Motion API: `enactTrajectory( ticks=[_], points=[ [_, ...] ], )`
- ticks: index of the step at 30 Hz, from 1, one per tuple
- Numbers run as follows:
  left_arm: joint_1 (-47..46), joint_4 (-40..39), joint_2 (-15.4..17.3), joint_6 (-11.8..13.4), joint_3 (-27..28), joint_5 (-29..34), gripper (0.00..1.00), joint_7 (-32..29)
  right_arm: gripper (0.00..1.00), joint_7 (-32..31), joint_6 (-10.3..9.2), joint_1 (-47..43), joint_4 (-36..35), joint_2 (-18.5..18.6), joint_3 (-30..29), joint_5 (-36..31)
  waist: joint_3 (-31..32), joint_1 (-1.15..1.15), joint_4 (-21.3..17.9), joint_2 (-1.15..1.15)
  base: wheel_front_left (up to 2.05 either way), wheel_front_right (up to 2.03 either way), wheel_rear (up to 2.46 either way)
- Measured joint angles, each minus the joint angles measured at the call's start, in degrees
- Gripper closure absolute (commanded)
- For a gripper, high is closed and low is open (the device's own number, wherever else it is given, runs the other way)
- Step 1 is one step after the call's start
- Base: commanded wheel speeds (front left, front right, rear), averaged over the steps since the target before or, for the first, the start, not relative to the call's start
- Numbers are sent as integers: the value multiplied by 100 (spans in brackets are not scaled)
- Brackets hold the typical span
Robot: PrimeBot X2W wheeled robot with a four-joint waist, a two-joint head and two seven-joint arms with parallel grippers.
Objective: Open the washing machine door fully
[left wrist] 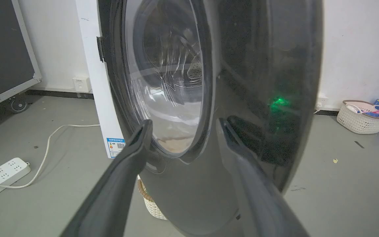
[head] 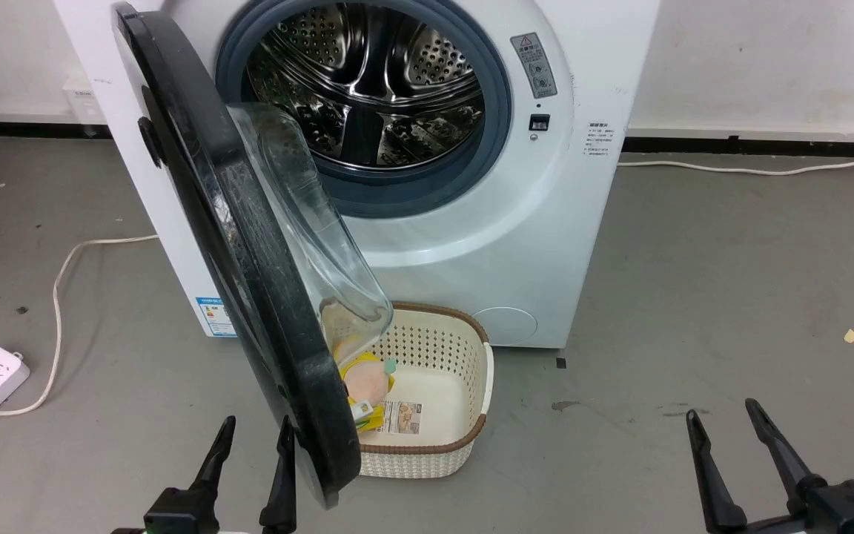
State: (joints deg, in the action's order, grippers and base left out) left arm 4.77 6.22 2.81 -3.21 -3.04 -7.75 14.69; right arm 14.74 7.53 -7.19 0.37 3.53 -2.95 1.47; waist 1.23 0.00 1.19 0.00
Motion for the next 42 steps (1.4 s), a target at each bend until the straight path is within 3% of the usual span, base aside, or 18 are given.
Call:
enactTrajectory(
  ticks=[12,13,14,24,28,34,42],
  points=[
    [-2,107,1,-11,-5,0,0,0,0,0,0,-59,20,-26,3,53,-4,0,31,0,0,0,0],
    [-2,108,1,-25,-4,0,13,0,0,0,0,-59,22,-27,7,65,1,0,34,0,0,0,0],
    [-2,108,1,-52,-11,1,100,0,0,0,0,-59,25,-27,14,66,9,0,41,0,0,0,0],
    [-3,-18,-1,-88,31,-113,100,0,0,0,0,-59,67,-30,52,156,36,0,84,0,0,0,0],
    [-36,-354,-2,13,208,-254,100,0,0,0,0,-57,74,-32,59,165,46,0,104,0,0,0,0],
    [-603,-1594,-1,312,755,-621,100,1,0,0,0,-54,80,-34,101,179,70,0,117,0,0,0,0],
    [-1248,-2637,2,327,815,-673,100,7,0,0,0,-52,110,-36,171,180,106,0,66,0,0,0,0]
  ],
)
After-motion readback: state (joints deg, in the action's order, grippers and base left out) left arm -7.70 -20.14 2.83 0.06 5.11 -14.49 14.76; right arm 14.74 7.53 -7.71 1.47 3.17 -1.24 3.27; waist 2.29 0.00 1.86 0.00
